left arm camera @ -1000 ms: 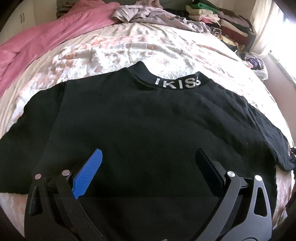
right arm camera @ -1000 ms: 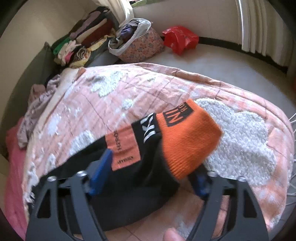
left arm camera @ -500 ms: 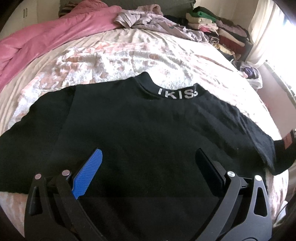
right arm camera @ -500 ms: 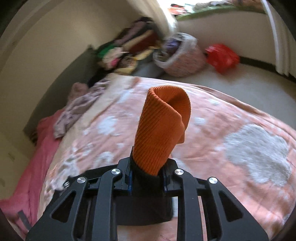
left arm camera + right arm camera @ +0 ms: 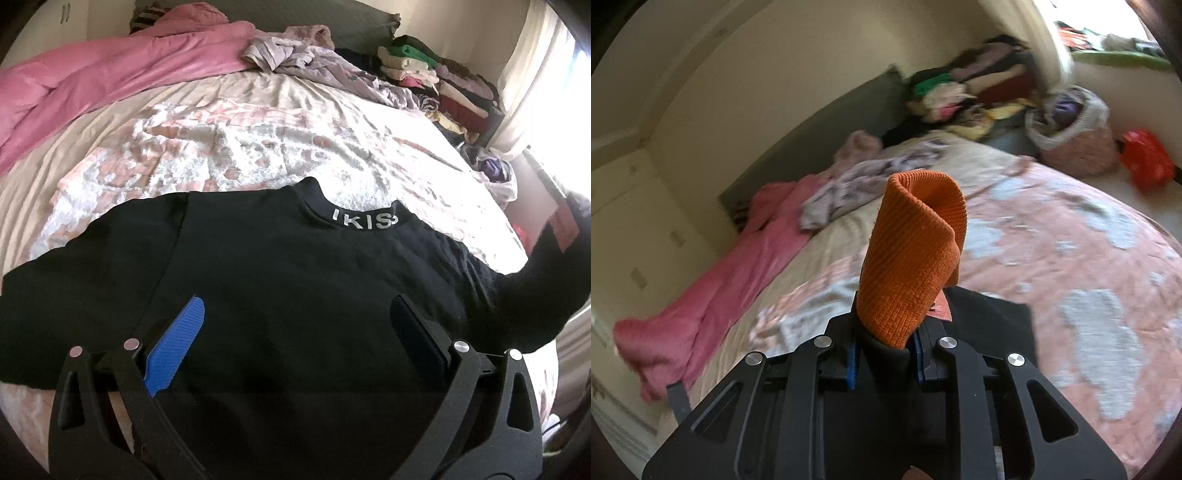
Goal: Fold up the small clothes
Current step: 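Lift the sleeve with the right gripper and carry it across the shirt body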
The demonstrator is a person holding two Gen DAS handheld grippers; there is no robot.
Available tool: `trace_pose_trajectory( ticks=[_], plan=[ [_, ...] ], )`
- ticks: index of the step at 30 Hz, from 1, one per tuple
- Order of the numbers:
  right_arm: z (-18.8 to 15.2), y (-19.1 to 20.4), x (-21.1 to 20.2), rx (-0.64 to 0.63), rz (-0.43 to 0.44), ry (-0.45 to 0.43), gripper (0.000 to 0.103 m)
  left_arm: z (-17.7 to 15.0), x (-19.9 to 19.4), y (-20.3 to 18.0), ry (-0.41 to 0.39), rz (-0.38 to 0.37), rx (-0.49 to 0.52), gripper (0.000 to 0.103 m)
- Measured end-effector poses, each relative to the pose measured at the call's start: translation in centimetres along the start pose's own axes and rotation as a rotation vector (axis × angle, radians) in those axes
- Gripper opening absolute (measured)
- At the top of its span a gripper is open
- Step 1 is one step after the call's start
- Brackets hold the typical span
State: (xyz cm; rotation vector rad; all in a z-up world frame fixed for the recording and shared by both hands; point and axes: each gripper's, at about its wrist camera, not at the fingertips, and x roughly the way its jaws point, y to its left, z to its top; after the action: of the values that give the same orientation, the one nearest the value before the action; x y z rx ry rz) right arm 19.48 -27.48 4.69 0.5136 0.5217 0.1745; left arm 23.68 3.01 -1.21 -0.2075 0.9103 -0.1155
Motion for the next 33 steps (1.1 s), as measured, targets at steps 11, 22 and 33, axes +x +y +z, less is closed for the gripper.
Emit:
trace_pose_trajectory(
  ticks=[11,22,33],
  plan=[
    [-6.1,10.1,5.0,-0.173,0.137,0.12,0.02,0.1,-0.8,4.5,-0.008,-0.042,-0.101,0.095],
    [-12.7,14.0,9.5,-0.261,0.146,0.232,0.035,0.1,-1.4,8.5,-0.011,-0.062,-0.187,0.095],
    [-12.7,12.9,8.4,-0.292,0.175,0.255,0.071,-1.0,-0.8,10.4,0.018,-0.107,-0.257,0.095]
  ],
)
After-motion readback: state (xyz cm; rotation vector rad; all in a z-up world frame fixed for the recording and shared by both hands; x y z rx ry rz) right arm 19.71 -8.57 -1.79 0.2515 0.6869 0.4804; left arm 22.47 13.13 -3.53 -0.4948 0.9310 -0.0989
